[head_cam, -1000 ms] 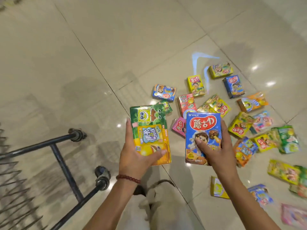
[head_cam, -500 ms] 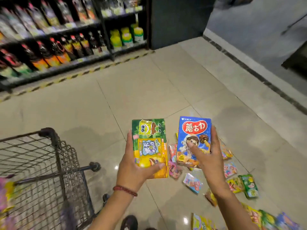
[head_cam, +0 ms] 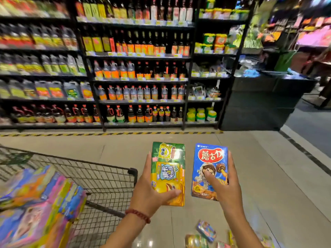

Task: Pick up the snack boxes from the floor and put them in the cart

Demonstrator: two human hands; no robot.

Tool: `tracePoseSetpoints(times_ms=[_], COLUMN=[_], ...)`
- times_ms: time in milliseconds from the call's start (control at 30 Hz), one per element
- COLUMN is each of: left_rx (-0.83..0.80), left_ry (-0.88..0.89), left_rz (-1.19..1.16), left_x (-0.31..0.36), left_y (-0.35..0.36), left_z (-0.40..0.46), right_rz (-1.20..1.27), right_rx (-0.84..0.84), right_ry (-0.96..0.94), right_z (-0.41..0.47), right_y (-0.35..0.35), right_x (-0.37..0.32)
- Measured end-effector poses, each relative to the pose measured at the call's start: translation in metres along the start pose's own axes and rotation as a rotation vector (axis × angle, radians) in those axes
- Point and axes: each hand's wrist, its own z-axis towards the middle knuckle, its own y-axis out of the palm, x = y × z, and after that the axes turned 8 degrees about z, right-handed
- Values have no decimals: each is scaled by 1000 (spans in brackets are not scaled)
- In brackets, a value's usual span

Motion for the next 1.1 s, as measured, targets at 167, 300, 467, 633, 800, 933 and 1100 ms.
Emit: tracePoseSetpoints(times_ms=[167, 300, 467, 633, 800, 933, 1100], left_rx=[205, 386, 533, 645, 723, 742, 714], left_ry=[-21, 1, 15, -17, -80, -129, -149], left_rz=[4, 28, 40, 70, 137, 168, 129], left_x=[-6, -17, -34, -69, -111, -139, -171], left_y=[-97, -182, -294, -402, -497, -547, -576], left_z=[-5, -20, -50, -90, -130, -145, -136], right_rz=[97, 160, 219, 237, 204, 157, 113], right_rx=[-192, -345, -480, -606, -685, -712, -703], right_ry=[-30, -49, -74, -71, -112, -108, -73], right_z=[0, -20, -63, -120, -178, -209, -217], right_y=[103, 189, 293, 401, 496, 548, 586], right_x=[-26, -47, -72, -78, -76, -67, -51])
